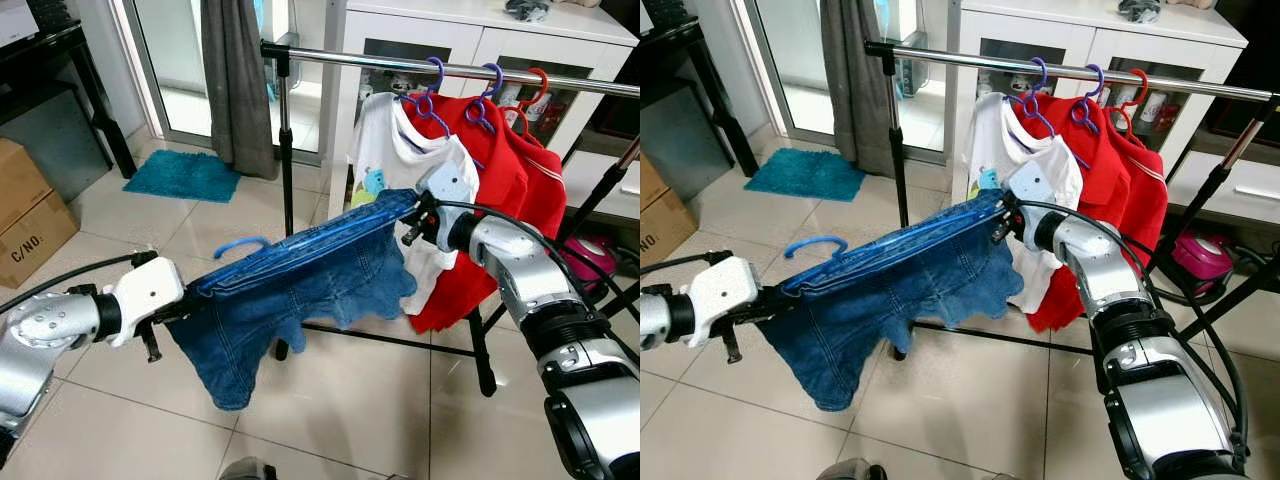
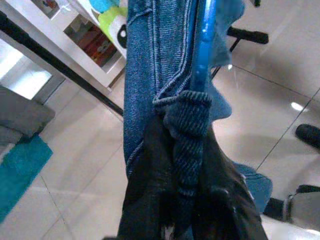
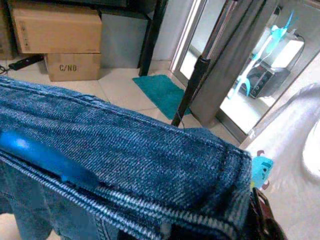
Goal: Hang hanger
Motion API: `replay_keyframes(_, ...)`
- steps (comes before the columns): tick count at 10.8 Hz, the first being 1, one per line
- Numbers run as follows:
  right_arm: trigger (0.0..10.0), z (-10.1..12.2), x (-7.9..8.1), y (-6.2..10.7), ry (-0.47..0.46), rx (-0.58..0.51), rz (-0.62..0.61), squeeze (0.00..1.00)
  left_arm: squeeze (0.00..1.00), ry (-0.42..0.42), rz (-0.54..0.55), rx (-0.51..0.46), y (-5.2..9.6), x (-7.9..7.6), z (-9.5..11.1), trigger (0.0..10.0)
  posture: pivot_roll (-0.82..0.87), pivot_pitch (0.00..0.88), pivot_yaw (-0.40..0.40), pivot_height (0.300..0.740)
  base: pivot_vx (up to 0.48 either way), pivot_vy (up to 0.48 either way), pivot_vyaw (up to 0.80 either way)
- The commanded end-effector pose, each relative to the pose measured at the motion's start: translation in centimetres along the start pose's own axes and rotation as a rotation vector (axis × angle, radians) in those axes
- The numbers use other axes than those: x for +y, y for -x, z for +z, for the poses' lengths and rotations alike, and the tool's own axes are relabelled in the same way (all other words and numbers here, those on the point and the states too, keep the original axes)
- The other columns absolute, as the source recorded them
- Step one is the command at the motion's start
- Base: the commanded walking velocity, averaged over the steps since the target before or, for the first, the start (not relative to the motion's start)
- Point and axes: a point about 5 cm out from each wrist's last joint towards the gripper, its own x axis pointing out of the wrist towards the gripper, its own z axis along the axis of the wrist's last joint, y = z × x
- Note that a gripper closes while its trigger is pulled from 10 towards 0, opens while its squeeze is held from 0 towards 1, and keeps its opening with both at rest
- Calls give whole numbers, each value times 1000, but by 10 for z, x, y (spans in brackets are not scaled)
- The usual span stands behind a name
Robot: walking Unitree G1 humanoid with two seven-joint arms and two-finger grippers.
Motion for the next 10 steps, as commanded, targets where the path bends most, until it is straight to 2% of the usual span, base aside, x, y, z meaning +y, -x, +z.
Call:
replay_keyframes(1, 0, 18, -41, 28, 33, -47, -209, 0, 0, 85, 32, 368, 28, -3, -64, 0, 31, 1, -9, 740, 0, 0, 0)
replay_keyframes(2, 0, 23, -32, 24, 66, -71, -177, 0, 0, 121, 119, 432, 29, 5, -73, 0, 33, 3, -14, 740, 0, 0, 0)
replay_keyframes(3, 0, 29, -26, 21, 87, -107, -160, 0, 0, 124, 153, 476, 30, 9, -78, 0, 34, 3, -19, 740, 0, 0, 0)
replay_keyframes(5, 0, 37, -2, 14, 197, -121, -101, 0, 0, 126, 169, 517, 31, 15, -83, 0, 33, 2, -27, 740, 0, 0, 0)
replay_keyframes(6, 0, 39, 11, 8, 223, -121, -75, 0, 0, 121, 162, 526, 29, 17, -83, 0, 31, 1, -26, 740, 0, 0, 0)
replay_keyframes(8, 0, 44, 33, -2, 238, -139, -35, 0, 0, 119, 178, 536, 26, 22, -83, 0, 26, 0, -23, 740, 0, 0, 0)
replay_keyframes(9, 0, 47, 49, -7, 226, -159, 20, 0, 0, 116, 195, 533, 26, 27, -83, 0, 25, 0, -18, 740, 0, 0, 0)
replay_keyframes(10, 0, 36, 43, -8, 194, -100, -21, 0, 0, 86, 210, 492, 26, 30, -80, 0, 24, 0, -14, 740, 0, 0, 0)
